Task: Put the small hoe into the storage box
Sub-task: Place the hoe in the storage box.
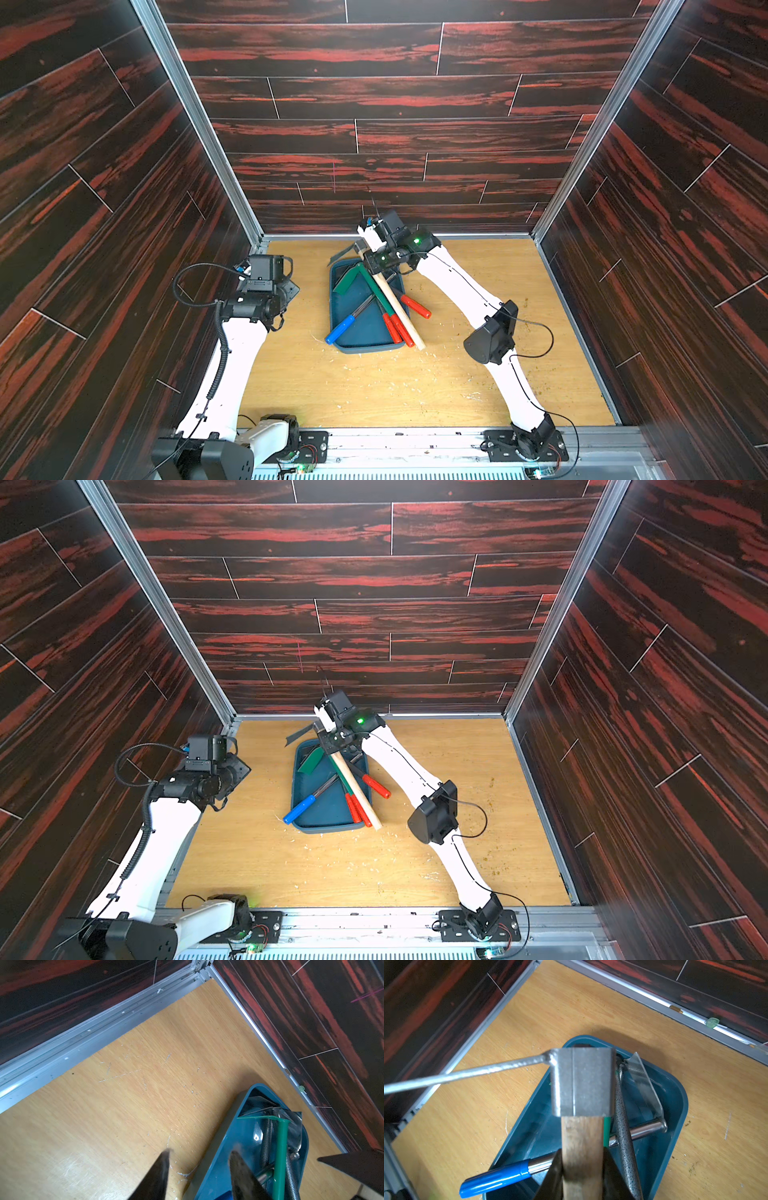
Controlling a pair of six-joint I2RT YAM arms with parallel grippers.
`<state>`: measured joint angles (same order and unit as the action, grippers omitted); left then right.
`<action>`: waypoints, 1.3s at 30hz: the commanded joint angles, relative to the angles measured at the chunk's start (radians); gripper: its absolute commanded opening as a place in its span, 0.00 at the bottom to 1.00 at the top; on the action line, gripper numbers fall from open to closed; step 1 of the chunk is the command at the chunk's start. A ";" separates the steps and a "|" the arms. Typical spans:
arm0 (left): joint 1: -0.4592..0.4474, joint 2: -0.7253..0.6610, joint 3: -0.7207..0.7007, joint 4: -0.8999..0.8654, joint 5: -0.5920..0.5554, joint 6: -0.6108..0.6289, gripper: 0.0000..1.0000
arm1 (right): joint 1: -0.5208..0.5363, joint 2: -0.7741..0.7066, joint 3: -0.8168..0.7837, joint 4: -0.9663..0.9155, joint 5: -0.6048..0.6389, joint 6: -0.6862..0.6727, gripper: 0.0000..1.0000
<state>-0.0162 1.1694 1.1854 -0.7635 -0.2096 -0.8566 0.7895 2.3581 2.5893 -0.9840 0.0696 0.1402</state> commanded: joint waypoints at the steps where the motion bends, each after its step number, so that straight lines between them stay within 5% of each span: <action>1: 0.007 -0.020 0.023 -0.059 -0.056 0.005 0.50 | 0.035 0.009 0.032 0.004 0.075 -0.022 0.00; 39: 0.010 -0.008 0.037 -0.066 -0.060 0.013 0.50 | 0.093 0.176 0.032 -0.051 0.279 -0.019 0.00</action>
<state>-0.0120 1.1694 1.2003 -0.8040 -0.2615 -0.8532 0.8822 2.5290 2.5889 -1.0348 0.3260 0.0975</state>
